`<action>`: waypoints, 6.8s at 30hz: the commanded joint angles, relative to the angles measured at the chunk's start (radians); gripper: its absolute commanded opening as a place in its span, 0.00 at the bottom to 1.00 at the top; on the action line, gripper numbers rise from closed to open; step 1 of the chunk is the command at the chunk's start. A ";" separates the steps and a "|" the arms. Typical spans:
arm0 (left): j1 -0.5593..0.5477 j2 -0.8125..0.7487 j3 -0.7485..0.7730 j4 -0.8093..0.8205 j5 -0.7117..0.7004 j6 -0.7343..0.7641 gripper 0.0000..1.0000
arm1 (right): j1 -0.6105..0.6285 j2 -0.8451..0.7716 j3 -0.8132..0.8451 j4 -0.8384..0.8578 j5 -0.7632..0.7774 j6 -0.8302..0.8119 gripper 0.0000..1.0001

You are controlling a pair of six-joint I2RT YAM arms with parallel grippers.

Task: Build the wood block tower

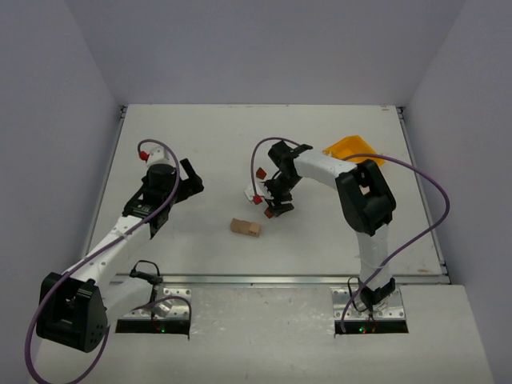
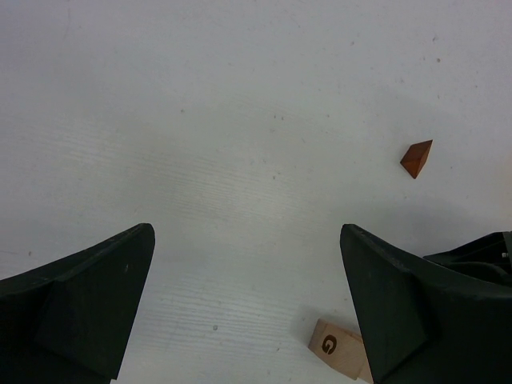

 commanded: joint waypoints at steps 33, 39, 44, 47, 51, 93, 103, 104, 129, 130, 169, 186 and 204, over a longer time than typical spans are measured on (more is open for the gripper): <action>-0.001 -0.071 0.038 0.015 0.040 0.001 1.00 | 0.144 -0.272 0.151 0.115 0.207 1.014 0.00; -0.001 -0.102 0.028 0.014 0.056 -0.002 1.00 | 0.251 -0.215 0.242 0.048 0.289 1.104 0.00; -0.001 -0.104 0.030 0.011 0.052 -0.002 1.00 | 0.317 -0.208 0.197 0.098 0.396 1.191 0.00; -0.001 -0.106 0.029 0.008 0.048 -0.006 1.00 | 0.343 -0.219 0.138 0.156 0.454 1.232 0.00; -0.001 -0.109 0.027 0.008 0.050 -0.009 1.00 | 0.362 -0.223 0.066 0.228 0.454 1.258 0.00; -0.001 -0.131 0.018 0.012 0.054 -0.007 1.00 | 0.411 -0.194 -0.090 0.444 0.522 1.313 0.02; -0.001 -0.139 0.016 0.011 0.052 -0.008 1.00 | 0.412 -0.193 -0.098 0.436 0.533 1.332 0.05; -0.001 -0.139 0.016 0.011 0.053 -0.008 1.00 | 0.413 -0.193 -0.101 0.438 0.533 1.334 0.05; -0.001 -0.135 0.018 0.012 0.056 -0.007 1.00 | 0.428 -0.194 -0.117 0.452 0.543 1.325 0.13; -0.001 -0.134 0.017 0.013 0.056 -0.007 1.00 | 0.429 -0.193 -0.116 0.452 0.543 1.325 0.13; -0.001 -0.127 0.016 0.016 0.054 -0.009 1.00 | 0.445 -0.273 -0.106 0.517 0.589 1.265 0.99; -0.001 -0.132 0.017 0.011 0.005 -0.012 1.00 | 0.178 -0.189 0.102 0.479 0.548 1.338 0.99; -0.001 -0.045 0.029 0.035 0.018 -0.010 1.00 | 0.172 0.292 0.576 0.216 1.175 1.764 0.99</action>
